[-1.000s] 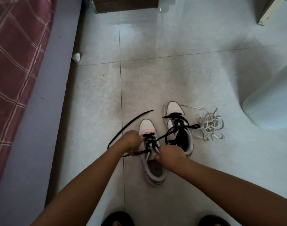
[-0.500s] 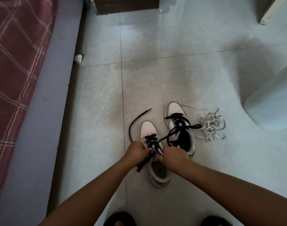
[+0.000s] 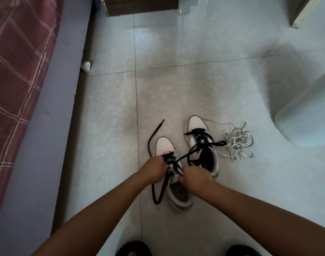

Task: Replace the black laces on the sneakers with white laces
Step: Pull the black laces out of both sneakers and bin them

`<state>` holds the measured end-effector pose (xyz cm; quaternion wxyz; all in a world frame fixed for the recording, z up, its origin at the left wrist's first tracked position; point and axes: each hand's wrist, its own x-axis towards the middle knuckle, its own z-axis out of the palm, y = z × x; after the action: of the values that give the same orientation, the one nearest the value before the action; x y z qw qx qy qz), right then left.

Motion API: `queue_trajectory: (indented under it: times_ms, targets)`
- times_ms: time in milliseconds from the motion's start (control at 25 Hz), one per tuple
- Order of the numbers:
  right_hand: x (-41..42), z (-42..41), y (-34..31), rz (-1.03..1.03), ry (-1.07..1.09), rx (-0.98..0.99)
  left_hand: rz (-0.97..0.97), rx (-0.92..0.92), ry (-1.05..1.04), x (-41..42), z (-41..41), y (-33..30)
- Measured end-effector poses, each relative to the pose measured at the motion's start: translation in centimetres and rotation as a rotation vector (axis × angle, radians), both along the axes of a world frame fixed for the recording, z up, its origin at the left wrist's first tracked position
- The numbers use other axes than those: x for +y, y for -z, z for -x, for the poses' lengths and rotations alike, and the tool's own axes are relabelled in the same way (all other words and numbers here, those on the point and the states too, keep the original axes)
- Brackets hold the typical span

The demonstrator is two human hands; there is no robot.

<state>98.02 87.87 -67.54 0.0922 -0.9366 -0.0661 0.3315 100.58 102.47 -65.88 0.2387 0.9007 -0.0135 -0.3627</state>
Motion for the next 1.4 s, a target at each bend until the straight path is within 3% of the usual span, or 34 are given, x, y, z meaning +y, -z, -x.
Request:
queue_trajectory:
  times_ms: [120, 160, 240, 320, 360, 400, 480, 600, 680, 720, 760, 840, 880, 1000, 1120, 1240, 1360, 1400]
  targets:
    - [0.5, 0.0, 0.2, 0.015, -0.063, -0.055, -0.427, -0.259, 0.418, 0.2, 0.5, 0.4]
    - [0.6, 0.0, 0.3, 0.025, -0.081, -0.069, -0.507, -0.199, 0.418, 0.3, 0.2, 0.8]
    - [0.6, -0.1, 0.5, 0.042, -0.100, -0.076, -0.351, 0.135, 0.022, 0.3, -0.8, 1.0]
    - [0.3, -0.2, 0.8, 0.045, -0.093, -0.079, 0.040, 0.392, -0.534, 0.0, -0.7, 0.9]
    - [0.1, -0.2, 0.9, 0.041, -0.080, -0.086, 0.175, 0.427, -0.714, 0.0, -0.3, 0.8]
    - [0.0, 0.0, 1.0, 0.036, -0.070, -0.091, 0.234, 0.404, -0.762, 0.2, 0.1, 1.1]
    - [-0.2, 0.1, 1.0, 0.023, -0.074, -0.092, 0.140, 0.208, -0.487, 0.9, 1.0, 2.0]
    - [-0.3, 0.0, 1.0, 0.037, -0.133, -0.080, -0.370, -0.459, 0.295, 2.6, 1.5, 3.5]
    - [0.0, -0.7, 0.7, 0.062, -0.165, -0.066, -0.381, -0.690, 0.336, 2.9, 0.9, 2.8]
    - [0.1, -1.3, 0.6, 0.066, -0.158, -0.058, -0.240, -0.544, 0.190, 2.8, 1.1, 2.4]
    - [0.2, -1.7, 0.4, 0.065, -0.136, -0.058, 0.008, -0.376, -0.081, 2.5, 0.6, 2.1]
    - [0.5, -2.2, -0.4, 0.059, -0.111, -0.122, 0.423, 0.151, -0.774, 1.7, -0.1, 1.6]
    - [0.6, -1.9, -0.7, 0.048, -0.130, -0.204, 0.510, 0.287, -0.899, 1.5, 0.0, 1.5]
    - [1.8, -0.3, -1.1, -0.052, -0.145, -0.310, 0.547, 0.317, -0.752, 1.2, 0.4, 1.5]
    - [2.2, 0.0, -0.9, -0.164, -0.058, -0.115, 0.477, 0.159, -0.656, 1.8, 0.5, 1.8]
    - [1.4, -0.2, -0.9, -0.245, -0.023, -0.107, 0.150, -0.200, -0.420, 2.3, 0.1, 2.0]
    - [1.1, -0.2, -1.2, -0.287, 0.010, -0.135, -0.270, -0.472, 0.183, 1.9, 0.0, 2.1]
    - [1.1, -0.3, -1.4, -0.294, 0.019, -0.146, -0.300, -0.499, 0.245, 1.8, 0.1, 2.4]
